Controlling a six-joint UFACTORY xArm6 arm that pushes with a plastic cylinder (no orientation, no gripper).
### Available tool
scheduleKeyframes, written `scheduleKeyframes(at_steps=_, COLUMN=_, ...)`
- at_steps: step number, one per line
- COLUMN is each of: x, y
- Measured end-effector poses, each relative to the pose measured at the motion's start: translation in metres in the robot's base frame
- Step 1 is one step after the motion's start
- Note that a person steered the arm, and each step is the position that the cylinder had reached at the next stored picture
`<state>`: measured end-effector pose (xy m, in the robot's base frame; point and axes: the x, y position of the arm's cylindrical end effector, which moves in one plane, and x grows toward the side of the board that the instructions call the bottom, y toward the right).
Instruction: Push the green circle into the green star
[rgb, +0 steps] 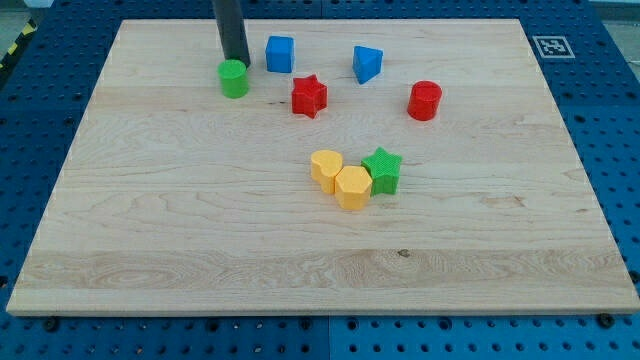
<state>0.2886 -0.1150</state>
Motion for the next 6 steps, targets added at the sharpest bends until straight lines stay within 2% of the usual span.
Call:
scheduleKeyframes(at_steps=2, x=0.001, y=-0.036)
scheduleKeyframes(at_steps=6, x=0.043, y=0.004)
